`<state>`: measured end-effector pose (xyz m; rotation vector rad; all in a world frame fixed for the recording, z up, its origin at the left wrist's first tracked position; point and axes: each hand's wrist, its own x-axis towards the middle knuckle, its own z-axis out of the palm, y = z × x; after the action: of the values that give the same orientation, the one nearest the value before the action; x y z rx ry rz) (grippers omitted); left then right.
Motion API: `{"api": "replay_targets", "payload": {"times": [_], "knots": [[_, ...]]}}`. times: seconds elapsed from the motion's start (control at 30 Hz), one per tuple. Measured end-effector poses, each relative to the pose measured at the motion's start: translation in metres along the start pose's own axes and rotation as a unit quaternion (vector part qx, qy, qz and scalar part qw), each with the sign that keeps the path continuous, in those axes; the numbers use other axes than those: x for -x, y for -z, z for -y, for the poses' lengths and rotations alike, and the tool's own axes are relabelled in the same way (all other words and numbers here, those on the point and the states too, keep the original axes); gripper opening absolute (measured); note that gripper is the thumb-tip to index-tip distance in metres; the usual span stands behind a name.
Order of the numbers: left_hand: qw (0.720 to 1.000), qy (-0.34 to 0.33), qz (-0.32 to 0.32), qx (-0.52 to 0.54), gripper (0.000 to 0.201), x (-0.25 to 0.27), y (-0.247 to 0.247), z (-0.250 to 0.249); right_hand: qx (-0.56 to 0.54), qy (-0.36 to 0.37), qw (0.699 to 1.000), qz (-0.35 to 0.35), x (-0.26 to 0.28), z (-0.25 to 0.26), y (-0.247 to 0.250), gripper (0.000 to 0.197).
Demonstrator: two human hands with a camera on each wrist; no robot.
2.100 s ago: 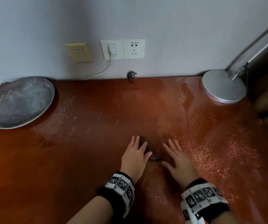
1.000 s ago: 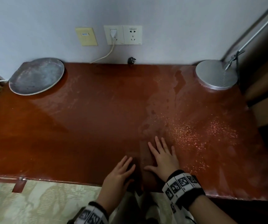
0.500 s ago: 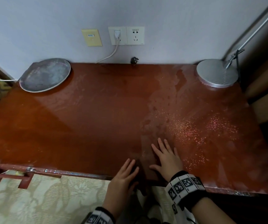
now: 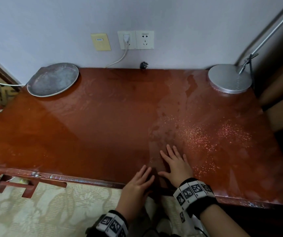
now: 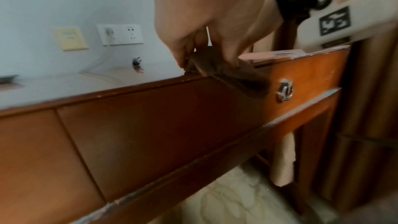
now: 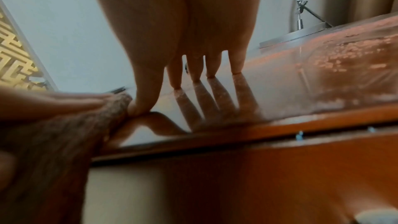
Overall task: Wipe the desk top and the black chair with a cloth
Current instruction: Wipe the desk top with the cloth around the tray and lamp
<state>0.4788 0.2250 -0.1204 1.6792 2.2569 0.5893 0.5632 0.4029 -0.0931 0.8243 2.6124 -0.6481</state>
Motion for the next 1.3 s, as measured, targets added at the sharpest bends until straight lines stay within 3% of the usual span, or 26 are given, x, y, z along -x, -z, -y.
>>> {"api": "replay_targets", "payload": {"times": [0.1, 0.2, 0.27, 0.37, 0.47, 0.53, 0.63, 0.8, 0.83, 0.9, 0.97, 1.0, 1.07, 1.13, 1.2, 1.3], "knots": [[1.0, -0.002, -0.005, -0.011, 0.042, -0.007, 0.004, 0.007, -0.105, -0.006, 0.994, -0.019, 0.005, -0.007, 0.01, 0.074], [0.995, 0.095, -0.035, 0.007, 0.047, -0.028, 0.018, 0.021, -0.186, -0.042, 0.979, -0.074, 0.016, -0.019, 0.014, 0.071], [0.993, 0.11, -0.047, 0.015, 0.046, -0.036, 0.013, 0.02, -0.174, -0.05, 0.981, -0.073, 0.025, -0.023, 0.008, 0.068], [0.997, 0.071, -0.014, 0.026, 0.051, -0.04, -0.004, -0.008, -0.149, -0.045, 0.986, -0.063, 0.03, -0.024, -0.003, 0.063], [0.998, 0.017, 0.051, 0.023, 0.057, -0.037, -0.018, -0.037, -0.161, -0.032, 0.982, -0.097, 0.029, -0.028, -0.005, 0.058], [0.999, 0.006, 0.028, 0.025, 0.05, -0.041, -0.014, -0.04, -0.173, -0.023, 0.976, -0.13, 0.03, -0.029, -0.005, 0.055], [0.997, 0.054, 0.012, 0.046, 0.053, -0.044, 0.002, -0.026, -0.13, 0.034, 0.973, -0.188, 0.035, -0.009, -0.012, 0.056], [0.989, 0.113, 0.083, 0.052, 0.069, -0.04, 0.018, -0.012, -0.055, 0.102, 0.982, -0.151, 0.03, 0.02, -0.049, 0.076], [0.988, 0.109, 0.097, 0.047, 0.076, -0.038, 0.019, -0.011, -0.035, 0.116, 0.981, -0.151, 0.03, 0.02, -0.048, 0.074], [0.985, 0.131, 0.092, 0.07, 0.095, -0.032, 0.02, -0.008, 0.003, 0.146, 0.977, -0.157, 0.035, 0.012, -0.046, 0.052], [0.981, 0.16, 0.074, 0.083, 0.101, -0.029, 0.022, -0.002, 0.022, 0.133, 0.981, -0.138, 0.037, 0.0, -0.037, 0.038], [0.981, 0.162, 0.082, 0.064, 0.097, -0.028, 0.024, 0.0, 0.029, 0.113, 0.984, -0.133, 0.037, -0.006, -0.03, 0.04], [0.981, 0.158, 0.113, 0.016, 0.086, -0.025, 0.027, 0.002, 0.036, 0.071, 0.986, -0.147, 0.036, -0.016, -0.023, 0.068], [0.98, 0.15, 0.129, -0.002, 0.08, -0.024, 0.025, 0.002, 0.046, 0.024, 0.98, -0.193, 0.036, -0.022, -0.013, 0.082], [0.979, 0.153, 0.131, 0.001, 0.079, -0.026, 0.023, 0.001, 0.039, 0.019, 0.985, -0.169, 0.031, -0.017, -0.012, 0.075], [0.977, 0.167, 0.134, 0.009, 0.075, -0.031, 0.027, 0.001, 0.03, 0.045, 0.99, -0.131, 0.029, 0.002, -0.023, 0.036]]}}
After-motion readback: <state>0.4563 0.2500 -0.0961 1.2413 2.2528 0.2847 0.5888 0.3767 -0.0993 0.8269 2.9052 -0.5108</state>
